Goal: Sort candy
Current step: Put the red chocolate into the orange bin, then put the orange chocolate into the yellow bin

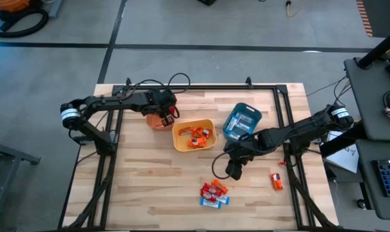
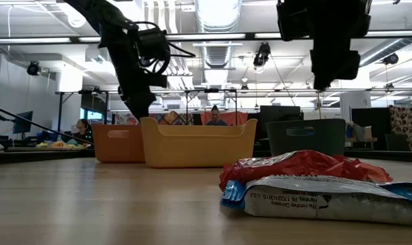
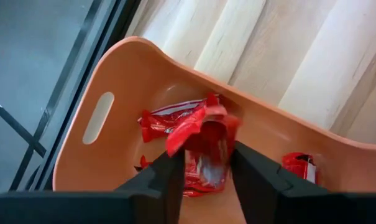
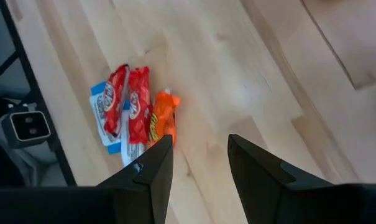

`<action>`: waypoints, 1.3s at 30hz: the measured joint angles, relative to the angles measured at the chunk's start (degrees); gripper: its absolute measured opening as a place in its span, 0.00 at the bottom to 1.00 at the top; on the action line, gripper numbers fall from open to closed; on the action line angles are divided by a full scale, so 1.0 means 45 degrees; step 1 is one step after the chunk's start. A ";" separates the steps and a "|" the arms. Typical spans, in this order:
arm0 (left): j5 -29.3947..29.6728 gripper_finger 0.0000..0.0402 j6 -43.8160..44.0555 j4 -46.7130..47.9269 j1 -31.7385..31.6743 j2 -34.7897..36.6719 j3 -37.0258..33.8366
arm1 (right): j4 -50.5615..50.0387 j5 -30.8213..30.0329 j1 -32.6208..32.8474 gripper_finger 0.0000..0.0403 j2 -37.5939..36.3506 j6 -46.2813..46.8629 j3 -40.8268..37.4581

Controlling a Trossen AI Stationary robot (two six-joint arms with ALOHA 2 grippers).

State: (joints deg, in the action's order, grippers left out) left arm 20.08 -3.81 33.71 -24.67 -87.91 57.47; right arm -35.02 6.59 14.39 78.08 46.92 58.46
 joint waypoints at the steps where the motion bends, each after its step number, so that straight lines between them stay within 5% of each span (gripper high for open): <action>1: -0.0002 0.29 0.0000 0.0001 0.0000 0.0012 0.0000 | -0.0159 0.0018 0.0005 0.36 0.0000 0.0066 0.0000; 9: -0.0012 0.39 0.0097 0.0198 0.0022 0.0254 0.0000 | -0.2147 0.0652 0.0000 0.36 -0.0005 0.1078 0.0000; 22: -0.0019 0.39 0.1104 0.0980 0.0456 0.1747 0.0000 | -0.5832 0.1346 0.0000 0.36 -0.0005 0.1796 0.0000; 39: -0.0029 0.39 0.2665 0.0041 0.5284 0.5620 -0.0112 | -0.7085 0.1880 0.1029 0.36 -0.0005 0.3436 -0.0131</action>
State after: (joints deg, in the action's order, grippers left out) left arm 19.94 8.18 33.90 -0.89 -62.62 56.97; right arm -66.90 15.05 19.03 78.06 62.38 57.87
